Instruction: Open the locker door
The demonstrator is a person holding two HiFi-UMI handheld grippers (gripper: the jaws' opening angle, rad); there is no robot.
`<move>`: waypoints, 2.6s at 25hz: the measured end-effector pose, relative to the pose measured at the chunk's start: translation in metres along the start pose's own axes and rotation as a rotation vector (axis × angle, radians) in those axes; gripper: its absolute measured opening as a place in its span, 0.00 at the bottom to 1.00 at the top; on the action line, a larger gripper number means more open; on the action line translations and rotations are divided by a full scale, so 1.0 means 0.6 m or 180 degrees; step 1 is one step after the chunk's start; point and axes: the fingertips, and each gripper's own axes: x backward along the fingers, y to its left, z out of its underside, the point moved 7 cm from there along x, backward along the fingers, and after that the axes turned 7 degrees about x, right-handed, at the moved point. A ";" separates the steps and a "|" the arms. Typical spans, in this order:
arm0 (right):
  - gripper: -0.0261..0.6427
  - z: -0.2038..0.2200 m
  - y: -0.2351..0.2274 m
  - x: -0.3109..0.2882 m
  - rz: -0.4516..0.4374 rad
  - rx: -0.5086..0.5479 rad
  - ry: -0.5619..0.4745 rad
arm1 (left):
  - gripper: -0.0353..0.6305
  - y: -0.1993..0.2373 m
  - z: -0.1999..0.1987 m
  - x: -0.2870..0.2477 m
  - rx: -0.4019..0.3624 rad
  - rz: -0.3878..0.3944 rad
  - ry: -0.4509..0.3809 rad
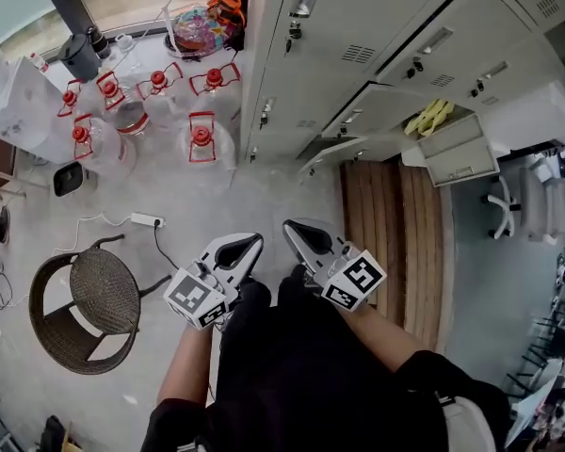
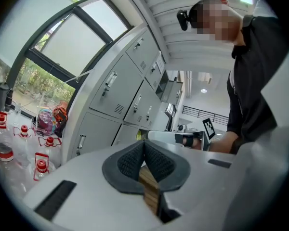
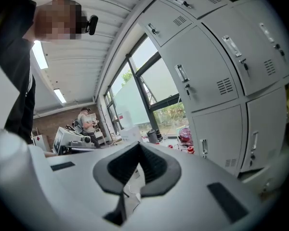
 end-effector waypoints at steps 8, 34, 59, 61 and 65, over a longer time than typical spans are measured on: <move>0.06 0.029 -0.080 -0.053 0.0005 -0.0128 0.0047 | 0.07 0.085 -0.004 -0.037 0.0084 -0.0163 0.0070; 0.06 0.007 -0.363 -0.268 -0.0008 -0.0007 -0.0133 | 0.07 0.314 -0.144 -0.169 -0.0032 -0.0711 -0.0046; 0.22 0.181 -0.473 -0.419 0.0907 0.0021 0.0563 | 0.07 0.519 -0.084 -0.142 0.0147 -0.0426 0.0202; 0.22 0.194 -0.481 -0.426 0.0903 0.0038 0.0613 | 0.07 0.517 -0.077 -0.134 0.0204 -0.0429 0.0217; 0.22 0.220 -0.497 -0.439 0.0951 0.0047 0.0687 | 0.07 0.517 -0.060 -0.123 0.0248 -0.0376 0.0332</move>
